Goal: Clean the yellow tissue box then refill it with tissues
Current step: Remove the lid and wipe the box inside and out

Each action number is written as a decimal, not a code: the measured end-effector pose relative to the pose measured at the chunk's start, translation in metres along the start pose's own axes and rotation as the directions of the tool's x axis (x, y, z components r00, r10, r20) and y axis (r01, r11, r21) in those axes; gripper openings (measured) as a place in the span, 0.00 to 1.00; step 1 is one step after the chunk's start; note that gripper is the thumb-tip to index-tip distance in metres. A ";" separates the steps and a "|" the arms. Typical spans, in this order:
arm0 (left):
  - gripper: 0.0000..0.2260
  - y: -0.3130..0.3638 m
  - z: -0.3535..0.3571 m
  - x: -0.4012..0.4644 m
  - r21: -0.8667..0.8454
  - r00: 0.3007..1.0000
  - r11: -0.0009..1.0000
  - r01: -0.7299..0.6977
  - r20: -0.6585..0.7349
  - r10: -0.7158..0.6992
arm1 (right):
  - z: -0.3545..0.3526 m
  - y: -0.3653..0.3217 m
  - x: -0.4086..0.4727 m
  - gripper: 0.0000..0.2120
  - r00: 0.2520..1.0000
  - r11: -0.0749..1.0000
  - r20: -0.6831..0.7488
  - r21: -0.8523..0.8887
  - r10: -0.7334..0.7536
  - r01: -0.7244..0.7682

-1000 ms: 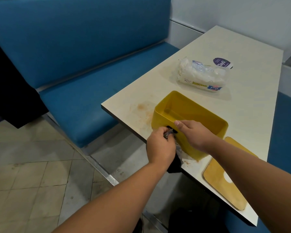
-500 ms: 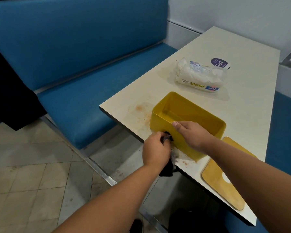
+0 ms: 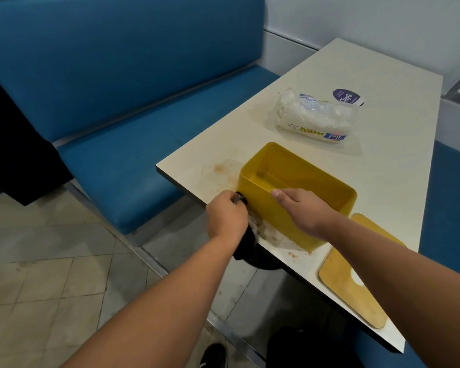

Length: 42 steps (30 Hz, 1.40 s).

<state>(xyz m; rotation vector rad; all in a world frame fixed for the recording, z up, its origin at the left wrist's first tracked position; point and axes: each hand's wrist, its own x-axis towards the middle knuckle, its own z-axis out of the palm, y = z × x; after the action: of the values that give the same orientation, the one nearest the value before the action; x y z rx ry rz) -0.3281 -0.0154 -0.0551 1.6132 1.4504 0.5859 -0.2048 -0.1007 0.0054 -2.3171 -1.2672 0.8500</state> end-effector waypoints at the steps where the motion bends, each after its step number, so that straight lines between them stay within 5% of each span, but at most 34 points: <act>1: 0.07 0.000 0.002 -0.003 0.006 1.000 1.000 0.008 -0.001 -0.008 | 0.000 0.000 0.000 0.26 1.000 1.000 -0.001 -0.002 -0.001 0.001; 6: 0.05 -0.002 0.021 -0.038 0.100 0.980 0.990 -0.099 0.182 0.080 | 0.000 0.002 0.000 0.26 1.000 1.000 -0.003 0.029 -0.003 0.003; 13: 0.07 -0.001 0.004 -0.001 -0.047 0.999 0.998 0.047 -0.018 -0.048 | 0.000 0.000 0.000 0.26 1.000 1.000 0.001 0.028 -0.001 0.001; 19: 0.07 -0.004 0.013 -0.021 -0.011 0.993 0.999 -0.032 0.118 0.033 | 0.000 0.000 -0.001 0.26 1.000 0.999 0.000 0.037 -0.005 0.005; 25: 0.06 -0.001 -0.004 -0.002 -0.121 1.000 0.993 0.003 0.011 -0.002 | -0.001 -0.004 -0.005 0.26 1.000 0.999 0.015 0.043 0.007 -0.008; 28: 0.04 -0.002 -0.005 -0.008 -0.147 0.997 0.989 -0.008 0.072 0.019 | -0.009 -0.005 -0.007 0.24 0.999 0.999 0.048 -0.052 0.005 -0.002; 30: 0.05 -0.002 -0.007 -0.010 -0.167 0.995 0.986 0.011 0.098 0.005 | -0.017 0.000 -0.006 0.24 0.995 0.975 -0.061 -0.215 -0.077 0.063; 34: 0.04 0.000 -0.009 -0.017 -0.225 0.988 0.974 0.039 0.156 -0.004 | -0.032 0.020 -0.005 0.44 0.924 0.888 -0.368 -0.454 -0.106 -0.079; 38: 0.05 -0.003 -0.005 -0.024 -0.277 0.975 0.959 0.067 0.221 -0.004 | -0.033 0.037 0.000 0.65 0.961 0.907 -0.263 -0.380 0.086 -0.185; 42: 0.02 -0.003 0.004 -0.032 -0.291 0.978 0.955 0.063 0.210 -0.001 | -0.030 0.040 0.003 0.70 0.970 0.883 -0.219 -0.426 0.107 -0.194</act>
<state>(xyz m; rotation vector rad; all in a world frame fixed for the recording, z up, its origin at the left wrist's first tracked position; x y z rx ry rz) -0.3331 -0.0478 -0.0535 1.3675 1.1708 0.5681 -0.1587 -0.1198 0.0037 -2.8081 -1.3168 0.3900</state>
